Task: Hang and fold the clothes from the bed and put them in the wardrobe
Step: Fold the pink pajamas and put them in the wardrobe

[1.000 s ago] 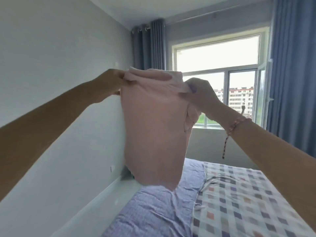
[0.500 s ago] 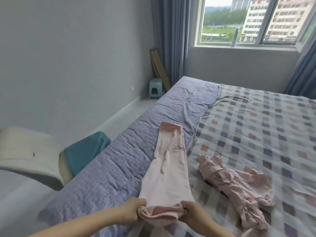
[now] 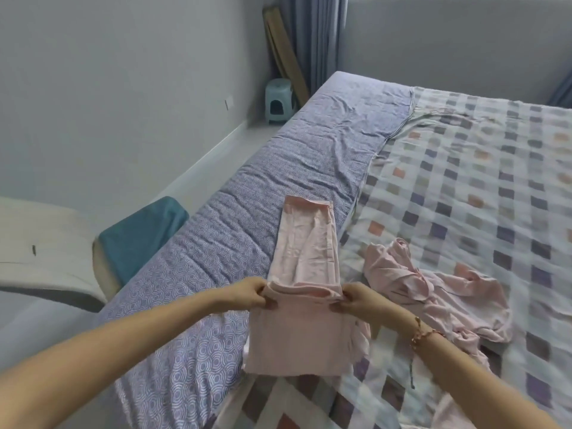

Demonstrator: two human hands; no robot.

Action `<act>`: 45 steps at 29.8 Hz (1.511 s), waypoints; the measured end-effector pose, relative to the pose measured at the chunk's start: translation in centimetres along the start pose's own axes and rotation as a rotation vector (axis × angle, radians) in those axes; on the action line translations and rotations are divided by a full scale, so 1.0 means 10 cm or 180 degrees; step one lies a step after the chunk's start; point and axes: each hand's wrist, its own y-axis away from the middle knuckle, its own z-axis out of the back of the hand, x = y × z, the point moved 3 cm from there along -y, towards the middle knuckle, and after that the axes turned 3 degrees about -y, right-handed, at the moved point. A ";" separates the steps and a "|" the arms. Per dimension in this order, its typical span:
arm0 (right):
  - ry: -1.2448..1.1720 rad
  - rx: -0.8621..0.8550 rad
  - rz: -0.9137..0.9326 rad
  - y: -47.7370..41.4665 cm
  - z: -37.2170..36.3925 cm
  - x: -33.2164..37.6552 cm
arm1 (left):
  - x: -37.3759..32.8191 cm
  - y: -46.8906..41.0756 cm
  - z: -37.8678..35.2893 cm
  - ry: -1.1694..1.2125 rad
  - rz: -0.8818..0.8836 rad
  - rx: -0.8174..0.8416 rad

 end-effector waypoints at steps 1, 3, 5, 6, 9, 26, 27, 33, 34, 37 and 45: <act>-0.0003 -0.0066 -0.0026 -0.24 0.14 0.04 | -0.04 -0.22 0.18 0.0049 0.0014 -0.0095; -0.0029 -0.0187 -0.0146 -0.70 0.43 0.14 | -0.15 -0.66 0.58 0.0077 0.0063 -0.0360; -0.0039 -0.0555 -0.0182 -1.28 0.79 0.22 | -0.22 -1.20 1.03 0.0255 0.0036 -0.0734; -0.0065 -0.0878 -0.0237 -1.68 1.04 0.22 | -0.25 -1.56 1.31 0.0410 0.0006 -0.0994; -0.0034 -0.1668 -0.0491 -2.40 1.34 -0.01 | -0.12 -2.24 1.70 0.0701 0.0123 -0.1748; -0.1416 -0.1292 -0.2313 -1.64 -0.88 -1.60 | 1.94 -2.01 -0.52 0.2621 0.2002 -0.1157; -0.1719 -0.1321 -0.2186 -1.60 -0.83 -1.53 | 1.89 -1.99 -0.48 0.2711 0.1969 -0.1152; -0.2487 -0.1602 -0.1647 -1.28 -0.54 -1.13 | 1.61 -1.71 -0.17 0.2171 0.1625 -0.1574; -0.2514 -0.1622 -0.1645 -1.23 -0.53 -1.11 | 1.56 -1.63 -0.16 0.2124 0.1574 -0.1551; -0.2581 -0.1499 -0.1757 -0.96 -0.62 -1.05 | 1.41 -1.26 -0.28 0.1886 0.1490 -0.1400; -0.3189 -0.0387 -0.2861 0.00 -1.11 -1.05 | 1.56 -0.34 -0.75 0.1119 0.1898 0.0292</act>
